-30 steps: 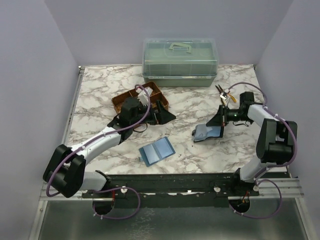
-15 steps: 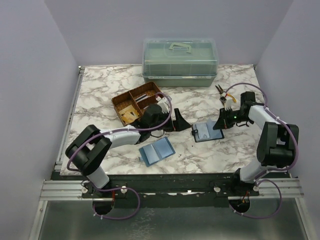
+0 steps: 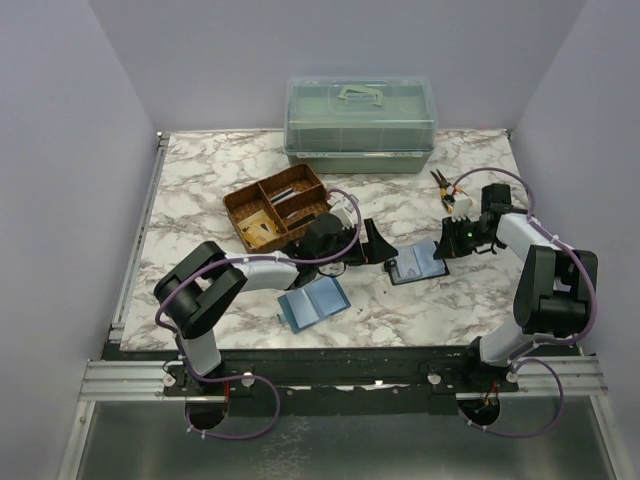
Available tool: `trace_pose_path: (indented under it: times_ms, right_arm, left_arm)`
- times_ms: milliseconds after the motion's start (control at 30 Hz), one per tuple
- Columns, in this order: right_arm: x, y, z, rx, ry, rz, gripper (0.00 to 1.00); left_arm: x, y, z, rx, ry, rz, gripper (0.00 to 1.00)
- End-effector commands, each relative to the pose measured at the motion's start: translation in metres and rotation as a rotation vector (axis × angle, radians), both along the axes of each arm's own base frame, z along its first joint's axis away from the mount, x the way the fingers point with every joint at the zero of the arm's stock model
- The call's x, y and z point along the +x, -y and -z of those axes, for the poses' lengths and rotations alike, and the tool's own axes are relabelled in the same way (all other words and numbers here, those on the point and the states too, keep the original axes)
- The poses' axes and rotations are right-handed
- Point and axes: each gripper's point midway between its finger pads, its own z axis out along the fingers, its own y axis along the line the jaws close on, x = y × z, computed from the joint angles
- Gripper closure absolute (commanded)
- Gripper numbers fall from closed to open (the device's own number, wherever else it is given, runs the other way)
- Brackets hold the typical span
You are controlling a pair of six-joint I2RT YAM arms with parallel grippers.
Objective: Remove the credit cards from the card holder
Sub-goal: Pick up the card holder from the center of the board.
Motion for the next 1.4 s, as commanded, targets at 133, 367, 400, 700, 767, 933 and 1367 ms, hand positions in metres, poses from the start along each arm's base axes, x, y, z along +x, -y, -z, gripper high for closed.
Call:
trace_pose_path:
  times_ms: [133,367,400,700,767,933,1367]
  right_arm:
    - [0.005,0.014,0.01,-0.068,0.004,0.046,0.82]
    - [0.009,0.016,0.006,-0.08,0.033,0.06,0.72]
    - [0.009,0.017,0.006,-0.083,0.035,0.063,0.71]
    - [0.017,0.034,0.009,-0.169,0.06,0.144,0.63]
    - [0.018,0.033,0.007,-0.163,0.066,0.144,0.63]
    - [0.02,0.024,-0.007,-0.118,0.111,0.115,0.62]
    - [-0.009,-0.062,-0.054,0.47,0.048,-0.135,0.6]
  left_arm:
    - [0.01,0.01,-0.019,-0.049,0.061,-0.083,0.04]
    - [0.01,0.016,-0.015,-0.069,0.034,-0.106,0.04]
    - [0.009,0.018,-0.015,-0.07,0.035,-0.106,0.04]
    - [0.012,0.038,-0.002,-0.067,0.001,-0.134,0.08]
    - [0.013,0.041,0.002,-0.063,-0.01,-0.133,0.08]
    - [0.012,0.043,0.011,-0.047,-0.014,-0.134,0.1]
    - [0.012,0.045,0.012,-0.007,0.036,-0.125,0.17]
